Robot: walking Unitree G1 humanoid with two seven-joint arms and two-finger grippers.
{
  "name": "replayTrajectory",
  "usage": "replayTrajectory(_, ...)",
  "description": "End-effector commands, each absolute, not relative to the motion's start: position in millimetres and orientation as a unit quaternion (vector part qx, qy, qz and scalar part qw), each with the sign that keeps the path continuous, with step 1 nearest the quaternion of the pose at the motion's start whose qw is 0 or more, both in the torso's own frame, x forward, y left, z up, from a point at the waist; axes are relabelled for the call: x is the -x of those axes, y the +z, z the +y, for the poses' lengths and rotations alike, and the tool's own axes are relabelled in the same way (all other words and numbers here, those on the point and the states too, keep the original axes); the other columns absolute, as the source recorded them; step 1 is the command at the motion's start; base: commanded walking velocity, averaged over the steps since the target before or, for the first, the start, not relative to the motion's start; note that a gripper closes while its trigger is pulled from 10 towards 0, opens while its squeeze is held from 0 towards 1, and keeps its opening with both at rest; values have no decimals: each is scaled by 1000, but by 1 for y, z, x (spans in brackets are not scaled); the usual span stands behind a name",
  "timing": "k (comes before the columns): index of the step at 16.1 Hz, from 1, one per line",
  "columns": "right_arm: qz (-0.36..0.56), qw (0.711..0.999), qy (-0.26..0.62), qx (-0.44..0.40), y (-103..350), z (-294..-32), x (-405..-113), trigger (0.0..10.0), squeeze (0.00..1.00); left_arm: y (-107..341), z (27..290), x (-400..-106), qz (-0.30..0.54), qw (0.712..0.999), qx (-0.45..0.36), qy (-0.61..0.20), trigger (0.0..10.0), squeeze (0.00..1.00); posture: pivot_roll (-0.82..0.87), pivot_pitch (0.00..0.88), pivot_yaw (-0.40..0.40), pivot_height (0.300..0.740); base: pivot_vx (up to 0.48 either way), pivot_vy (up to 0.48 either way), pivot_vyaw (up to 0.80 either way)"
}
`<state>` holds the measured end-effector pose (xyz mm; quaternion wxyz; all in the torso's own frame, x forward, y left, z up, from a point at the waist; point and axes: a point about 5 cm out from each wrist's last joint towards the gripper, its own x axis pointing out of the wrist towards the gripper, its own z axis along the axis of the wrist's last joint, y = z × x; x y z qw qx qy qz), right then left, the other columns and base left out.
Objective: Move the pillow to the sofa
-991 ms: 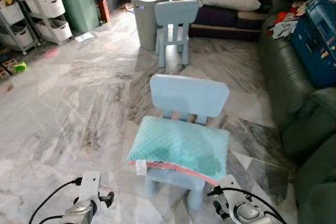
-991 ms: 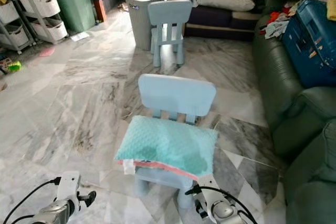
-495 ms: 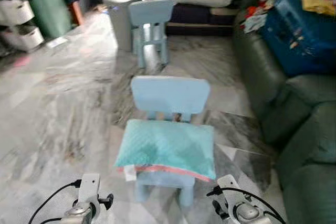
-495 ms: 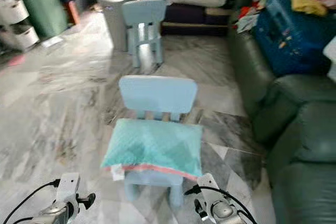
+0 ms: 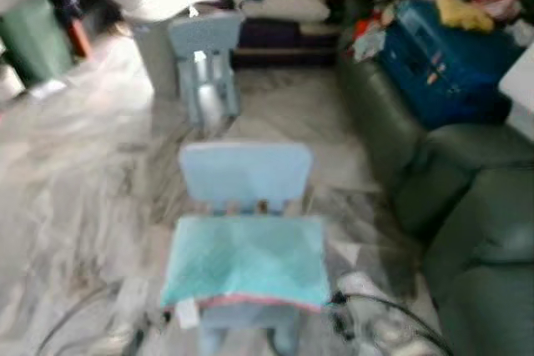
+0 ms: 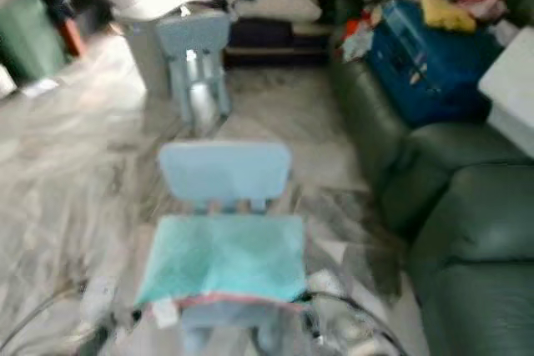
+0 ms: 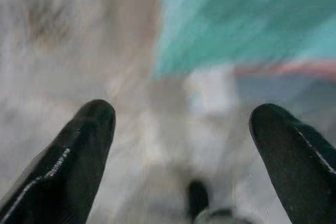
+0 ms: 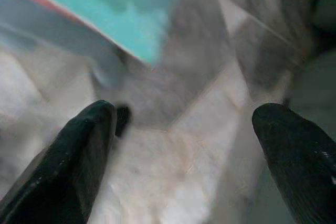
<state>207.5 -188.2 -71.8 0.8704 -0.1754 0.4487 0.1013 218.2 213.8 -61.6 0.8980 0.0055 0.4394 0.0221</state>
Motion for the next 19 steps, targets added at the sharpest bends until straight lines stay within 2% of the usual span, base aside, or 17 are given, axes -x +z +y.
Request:
replayTrajectory(1, 446, 872, 108, 169, -71, -182, -210, 10000, 0, -69, 224, -202, 461, 887, -7, 35, 10000, 0, -112, 0, 17, 740, 0, 0, 0)
replayTrajectory(11, 455, 870, 107, 155, -73, -182, -207, 10000, 0, -70, 227, -200, 467, 883, -23, 45, 10000, 0, -111, 0, 13, 740, 0, 0, 0)
replayTrajectory(19, 459, 866, 107, 166, -75, -185, -202, 10000, 0, -78, 245, -172, 490, 869, -34, 62, 10000, 0, -99, 0, -1, 740, 0, 0, 0)
